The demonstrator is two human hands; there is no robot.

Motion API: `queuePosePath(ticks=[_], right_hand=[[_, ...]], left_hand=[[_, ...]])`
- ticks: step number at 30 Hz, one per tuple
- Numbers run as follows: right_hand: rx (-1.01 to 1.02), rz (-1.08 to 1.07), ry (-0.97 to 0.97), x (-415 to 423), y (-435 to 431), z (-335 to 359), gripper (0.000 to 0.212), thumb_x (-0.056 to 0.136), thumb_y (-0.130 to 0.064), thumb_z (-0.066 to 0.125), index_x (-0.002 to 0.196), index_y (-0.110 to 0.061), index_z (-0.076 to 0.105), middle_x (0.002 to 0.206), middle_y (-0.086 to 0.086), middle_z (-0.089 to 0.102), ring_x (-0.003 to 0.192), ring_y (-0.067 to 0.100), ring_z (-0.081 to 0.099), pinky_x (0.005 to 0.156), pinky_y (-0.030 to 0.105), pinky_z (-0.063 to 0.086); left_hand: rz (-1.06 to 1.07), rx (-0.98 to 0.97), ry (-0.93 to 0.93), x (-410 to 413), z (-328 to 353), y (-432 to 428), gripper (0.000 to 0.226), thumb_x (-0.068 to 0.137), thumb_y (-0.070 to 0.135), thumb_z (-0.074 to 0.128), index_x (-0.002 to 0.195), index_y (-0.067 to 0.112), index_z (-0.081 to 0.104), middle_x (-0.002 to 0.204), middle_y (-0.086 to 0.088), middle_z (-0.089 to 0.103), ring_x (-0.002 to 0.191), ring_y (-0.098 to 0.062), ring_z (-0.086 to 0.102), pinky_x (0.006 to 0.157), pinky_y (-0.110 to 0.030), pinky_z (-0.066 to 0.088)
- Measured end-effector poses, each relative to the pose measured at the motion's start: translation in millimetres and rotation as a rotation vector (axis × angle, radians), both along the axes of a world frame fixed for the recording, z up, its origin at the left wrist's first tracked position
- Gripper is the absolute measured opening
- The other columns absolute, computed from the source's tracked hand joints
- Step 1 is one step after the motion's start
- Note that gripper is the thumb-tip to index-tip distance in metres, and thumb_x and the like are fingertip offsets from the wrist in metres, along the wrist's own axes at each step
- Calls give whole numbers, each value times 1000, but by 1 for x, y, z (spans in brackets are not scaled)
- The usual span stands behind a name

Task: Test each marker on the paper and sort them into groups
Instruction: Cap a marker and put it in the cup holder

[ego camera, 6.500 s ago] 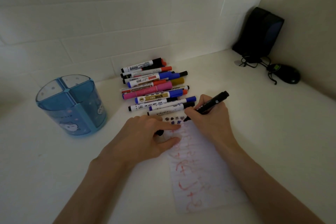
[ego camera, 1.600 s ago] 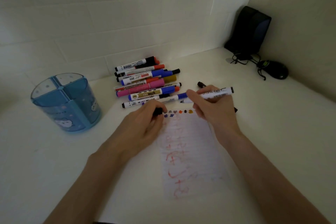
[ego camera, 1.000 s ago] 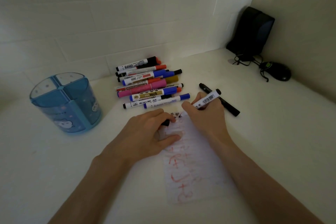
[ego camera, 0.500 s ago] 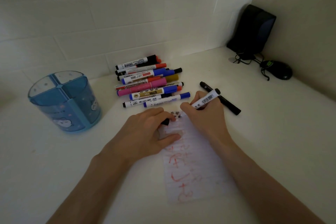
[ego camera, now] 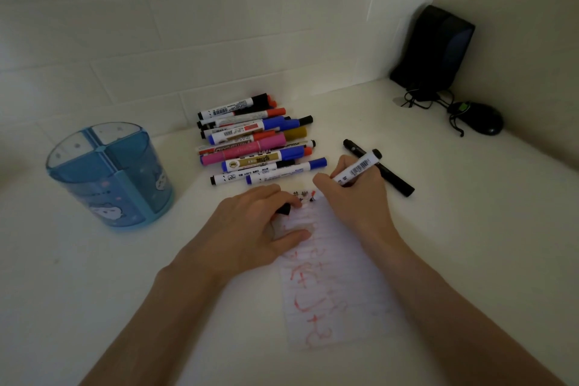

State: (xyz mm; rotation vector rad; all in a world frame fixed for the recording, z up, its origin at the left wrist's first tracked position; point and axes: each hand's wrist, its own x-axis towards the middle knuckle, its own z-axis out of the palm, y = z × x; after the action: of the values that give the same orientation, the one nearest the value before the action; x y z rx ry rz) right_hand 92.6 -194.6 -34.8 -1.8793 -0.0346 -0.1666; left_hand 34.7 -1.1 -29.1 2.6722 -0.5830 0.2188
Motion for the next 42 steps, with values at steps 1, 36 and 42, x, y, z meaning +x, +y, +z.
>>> queuePosePath(ticks=[1, 36, 42], right_hand=[[7, -5, 13, 0, 0, 0, 29, 82, -18, 75, 66, -13, 51, 53, -9, 51, 47, 2, 40, 45, 14, 37], [546, 247, 291, -22, 6, 20, 41, 87, -41, 43, 67, -9, 59, 61, 11, 61, 39, 10, 36, 38, 18, 30], [266, 265, 207, -19, -4, 31, 49, 104, -35, 48, 66, -15, 73, 61, 3, 67, 46, 6, 44, 44, 16, 37]], left_hand=[[1, 5, 4, -1, 1, 0, 55, 88, 70, 53, 130, 34, 56, 114, 18, 58, 101, -3, 55, 84, -23, 50], [82, -745, -20, -3, 10, -5, 14, 92, 13, 68, 105, 17, 67, 91, 11, 72, 87, -19, 69, 81, -27, 56], [75, -665, -27, -1, 9, -7, 12, 94, 12, 66, 106, 11, 66, 91, 12, 68, 83, -15, 65, 77, -38, 54]])
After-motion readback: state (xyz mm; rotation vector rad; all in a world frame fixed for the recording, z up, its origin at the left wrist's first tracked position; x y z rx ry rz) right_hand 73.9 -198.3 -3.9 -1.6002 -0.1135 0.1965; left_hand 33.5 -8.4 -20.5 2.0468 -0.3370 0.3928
